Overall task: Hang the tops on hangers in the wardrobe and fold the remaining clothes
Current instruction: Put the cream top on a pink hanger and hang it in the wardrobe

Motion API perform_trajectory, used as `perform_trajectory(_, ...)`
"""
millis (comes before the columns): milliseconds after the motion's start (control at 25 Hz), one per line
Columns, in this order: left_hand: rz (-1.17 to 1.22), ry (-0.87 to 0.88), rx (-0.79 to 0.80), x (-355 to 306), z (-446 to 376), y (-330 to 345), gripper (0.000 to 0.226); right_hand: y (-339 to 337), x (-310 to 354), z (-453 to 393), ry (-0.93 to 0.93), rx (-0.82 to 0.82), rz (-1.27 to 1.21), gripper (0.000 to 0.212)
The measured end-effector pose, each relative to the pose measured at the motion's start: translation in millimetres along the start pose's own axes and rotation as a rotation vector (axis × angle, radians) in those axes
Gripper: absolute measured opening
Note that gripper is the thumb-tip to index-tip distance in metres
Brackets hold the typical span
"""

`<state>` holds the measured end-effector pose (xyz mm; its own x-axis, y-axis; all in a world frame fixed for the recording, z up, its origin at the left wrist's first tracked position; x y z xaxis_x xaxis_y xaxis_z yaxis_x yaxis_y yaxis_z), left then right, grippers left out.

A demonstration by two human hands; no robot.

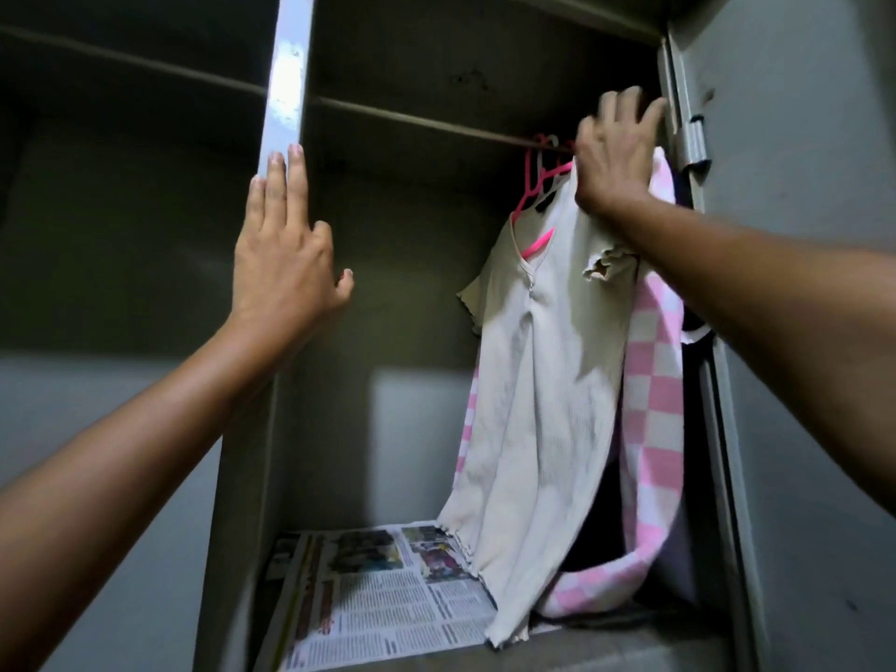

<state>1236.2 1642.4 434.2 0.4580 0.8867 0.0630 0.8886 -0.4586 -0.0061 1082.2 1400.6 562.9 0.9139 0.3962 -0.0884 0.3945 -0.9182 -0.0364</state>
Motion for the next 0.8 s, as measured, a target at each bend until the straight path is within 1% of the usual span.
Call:
perform_trajectory(40, 0.005, -0.004, 0.006, -0.5, -0.5, 0.0, 0.040, 0.4, 19.9, 18.2, -0.134, -0.056, 0.030, 0.044)
perform_trajectory(80, 0.005, -0.007, 0.013, -0.4, -1.7, -2.1, 0.041, 5.7, 43.9, 41.3, -0.291, -0.050, -0.002, 0.045)
perform_trajectory(120, 0.010, -0.006, 0.019, -0.9, -1.0, -5.9, 0.041, 13.1, 67.7, 71.1, -0.452, 0.020, -0.036, 0.043)
perform_trajectory(160, 0.015, -0.007, 0.025, -1.5, 1.1, -6.6, 0.042, 24.6, 88.6, 104.6, -0.583, 0.128, -0.052, 0.041)
perform_trajectory(200, 0.008, -0.006, 0.025, -2.0, 0.3, -3.6, 0.042, 40.4, 105.8, 133.9, -0.662, 0.241, -0.038, 0.040)
perform_trajectory(240, -0.004, 0.001, 0.029, -2.7, 0.9, -1.8, 0.043, 57.7, 115.4, 164.4, -0.698, 0.359, -0.006, 0.043)
perform_trajectory(320, 0.011, 0.033, 0.039, -4.0, 6.2, -4.3, 0.043, 85.8, 117.2, 228.4, -0.708, 0.591, 0.025, 0.054)
perform_trajectory(360, 0.030, 0.048, 0.039, -4.3, 8.1, -5.5, 0.042, 96.2, 115.5, 258.9, -0.713, 0.655, 0.017, 0.059)
perform_trajectory(440, 0.058, 0.078, 0.053, -5.1, 13.9, -9.4, 0.043, 106.3, 109.6, 314.3, -0.757, 0.746, -0.011, 0.059)
perform_trajectory(480, 0.061, 0.096, 0.064, -6.2, 18.7, -10.1, 0.043, 108.9, 108.5, 337.0, -0.807, 0.800, -0.045, 0.053)
perform_trajectory(560, 0.068, 0.130, 0.083, -8.1, 28.3, -10.1, 0.044, 102.5, 106.5, 365.0, -0.892, 0.916, -0.200, 0.040)
perform_trajectory(600, 0.069, 0.146, 0.093, -9.0, 32.4, -10.8, 0.044, 96.3, 103.6, 368.4, -0.896, 0.934, -0.280, 0.039)
perform_trajectory(640, 0.067, 0.164, 0.106, -10.1, 36.9, -11.4, 0.045, 90.8, 98.7, 368.5, -0.882, 0.917, -0.312, 0.038)
perform_trajectory(680, 0.072, 0.181, 0.119, -11.4, 41.4, -11.4, 0.045, 87.1, 92.5, 367.6, -0.858, 0.902, -0.306, 0.038)
perform_trajectory(720, 0.084, 0.197, 0.132, -13.3, 46.3, -11.2, 0.045, 85.0, 84.4, 367.3, -0.826, 0.927, -0.254, 0.037)
perform_trajectory(800, 0.136, 0.255, 0.169, -21.0, 60.2, -11.9, 0.045, 81.1, 67.1, 368.7, -0.753, 1.038, -0.137, 0.035)
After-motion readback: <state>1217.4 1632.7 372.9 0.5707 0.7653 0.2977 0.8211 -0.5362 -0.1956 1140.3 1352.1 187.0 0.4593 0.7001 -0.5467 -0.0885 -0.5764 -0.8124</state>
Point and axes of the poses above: each hand's wrist, its own z-axis away from the middle knuckle, its own y-axis out of the palm, x = y × z, the point moved 5 cm from there along -z, towards the middle knuckle, and after that the axes turned 1 degree about -y, right-handed, at the moved point
